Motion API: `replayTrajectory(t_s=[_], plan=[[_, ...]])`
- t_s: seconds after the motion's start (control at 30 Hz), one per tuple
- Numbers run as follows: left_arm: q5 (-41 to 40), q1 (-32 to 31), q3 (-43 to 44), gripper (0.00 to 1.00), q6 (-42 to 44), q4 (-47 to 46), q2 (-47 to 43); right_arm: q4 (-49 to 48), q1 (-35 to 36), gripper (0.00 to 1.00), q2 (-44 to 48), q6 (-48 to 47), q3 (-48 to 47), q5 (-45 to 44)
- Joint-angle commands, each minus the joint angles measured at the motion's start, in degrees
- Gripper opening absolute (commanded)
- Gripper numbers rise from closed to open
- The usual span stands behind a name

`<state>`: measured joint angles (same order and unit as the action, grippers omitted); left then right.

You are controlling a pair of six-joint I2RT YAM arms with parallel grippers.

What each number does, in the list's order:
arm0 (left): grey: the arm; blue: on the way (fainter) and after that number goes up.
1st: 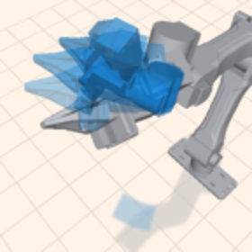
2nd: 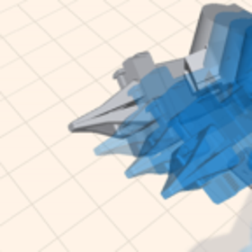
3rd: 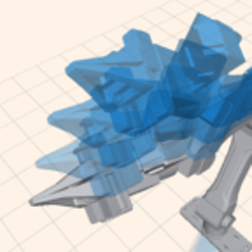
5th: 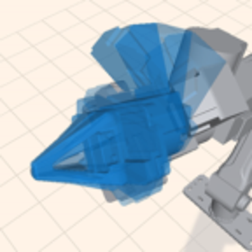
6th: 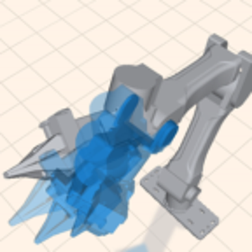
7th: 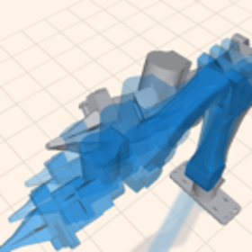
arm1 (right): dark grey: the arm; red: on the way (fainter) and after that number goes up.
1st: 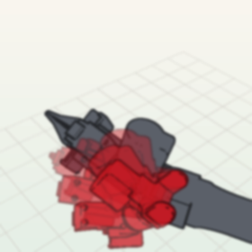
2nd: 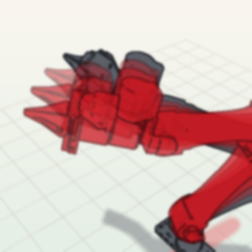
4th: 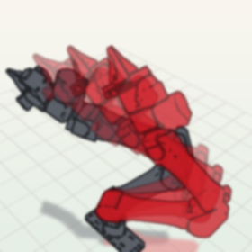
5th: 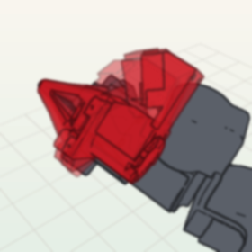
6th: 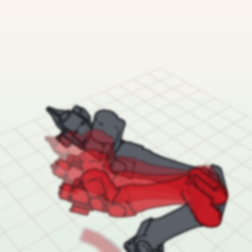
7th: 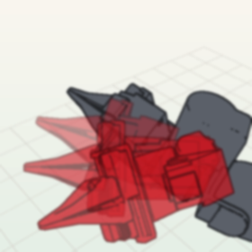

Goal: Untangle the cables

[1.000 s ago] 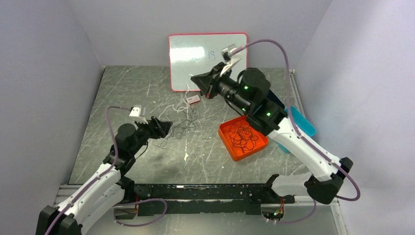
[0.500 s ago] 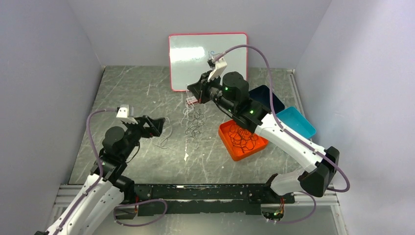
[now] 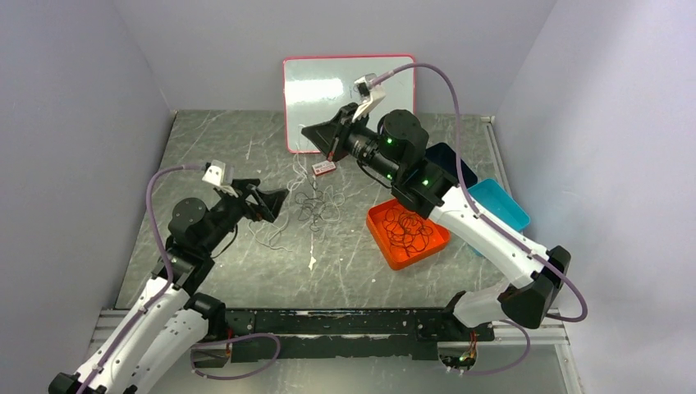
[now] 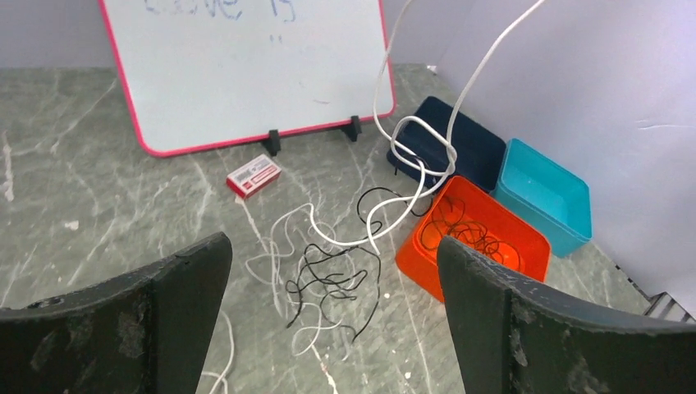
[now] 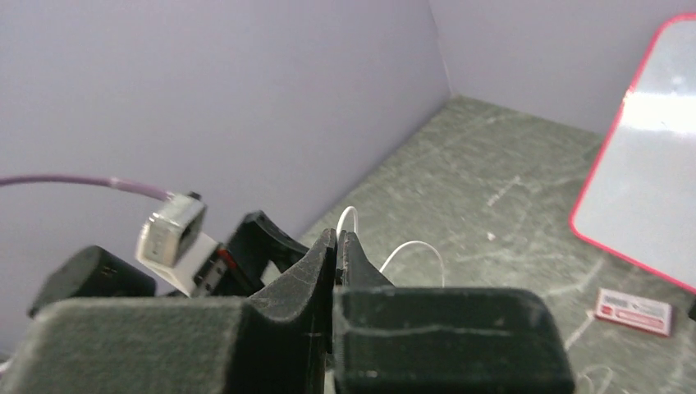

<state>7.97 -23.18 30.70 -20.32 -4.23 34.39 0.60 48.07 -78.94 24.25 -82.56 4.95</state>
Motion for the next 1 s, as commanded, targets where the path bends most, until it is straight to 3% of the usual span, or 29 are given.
replayTrajectory(t_s=[0.0, 0.37, 0.6, 0.73, 0.97], plan=[[4.6, 0.3, 3.9, 1.0, 0.7, -7.7, 1.9, -6.7, 0.2, 0.0, -1.7, 6.0, -2.1, 0.3], [4.2, 0.3, 7.6, 1.0, 2.3, -16.3, 10.2, -7.9, 1.6, 0.0, -5.5, 9.9, -6.3, 2.0], [-4.2, 0.2, 4.1, 0.97, 1.0, -20.9, 13.2, -9.2, 3.1, 0.0, -4.8, 11.3, -6.7, 4.3], [-2.2, 0.3, 2.2, 0.86, -0.2, -24.8, 15.6, -10.1, 3.4, 0.0, -4.4, 12.0, -6.8, 5.6], [0.8, 0.3, 0.3, 0.57, -2.6, -24.6, 18.8, -10.5, 3.5, 0.0, -3.2, 11.4, -7.1, 5.1]])
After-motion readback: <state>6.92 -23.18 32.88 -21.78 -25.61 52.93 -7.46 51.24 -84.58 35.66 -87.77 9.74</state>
